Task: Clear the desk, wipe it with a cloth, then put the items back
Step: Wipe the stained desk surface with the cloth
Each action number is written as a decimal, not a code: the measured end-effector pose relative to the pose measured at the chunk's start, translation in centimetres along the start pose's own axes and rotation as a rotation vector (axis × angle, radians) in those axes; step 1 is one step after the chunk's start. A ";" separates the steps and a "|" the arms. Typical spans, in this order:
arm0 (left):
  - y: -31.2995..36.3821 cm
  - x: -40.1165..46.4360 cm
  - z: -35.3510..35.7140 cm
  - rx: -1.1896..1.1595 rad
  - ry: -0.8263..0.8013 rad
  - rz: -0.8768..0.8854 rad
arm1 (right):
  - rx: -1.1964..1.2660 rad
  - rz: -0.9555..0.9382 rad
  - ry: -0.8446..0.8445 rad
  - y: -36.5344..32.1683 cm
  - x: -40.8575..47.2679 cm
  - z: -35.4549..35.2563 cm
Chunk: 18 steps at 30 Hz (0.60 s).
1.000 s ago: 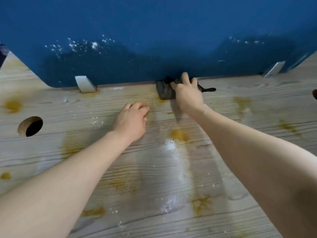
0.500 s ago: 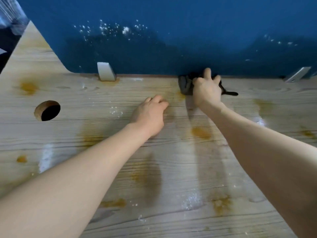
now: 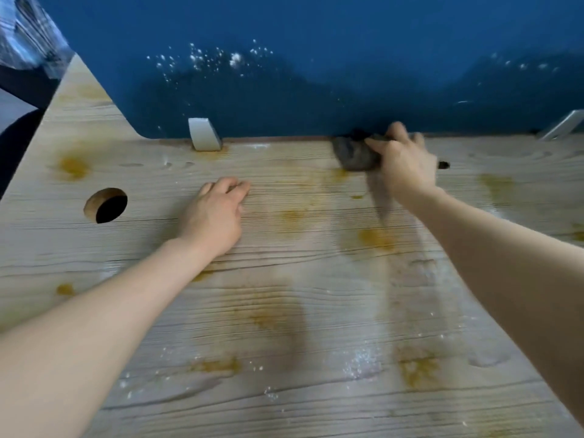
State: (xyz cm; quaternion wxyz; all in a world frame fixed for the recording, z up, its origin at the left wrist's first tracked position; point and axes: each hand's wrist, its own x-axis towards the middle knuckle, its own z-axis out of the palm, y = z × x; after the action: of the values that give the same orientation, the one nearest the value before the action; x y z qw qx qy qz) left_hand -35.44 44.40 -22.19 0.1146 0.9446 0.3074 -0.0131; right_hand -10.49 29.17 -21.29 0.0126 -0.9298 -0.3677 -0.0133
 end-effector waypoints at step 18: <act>-0.5 0.4 -0.2 0.028 -0.010 0.024 | -0.046 -0.271 -0.059 -10.5 0.1 -0.3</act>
State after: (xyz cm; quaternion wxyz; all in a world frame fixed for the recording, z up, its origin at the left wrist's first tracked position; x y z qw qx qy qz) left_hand -35.46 45.08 -22.13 0.1032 0.9497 0.2951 -0.0208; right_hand -17.61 36.88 -20.80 -0.0213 -0.8717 -0.4896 0.0039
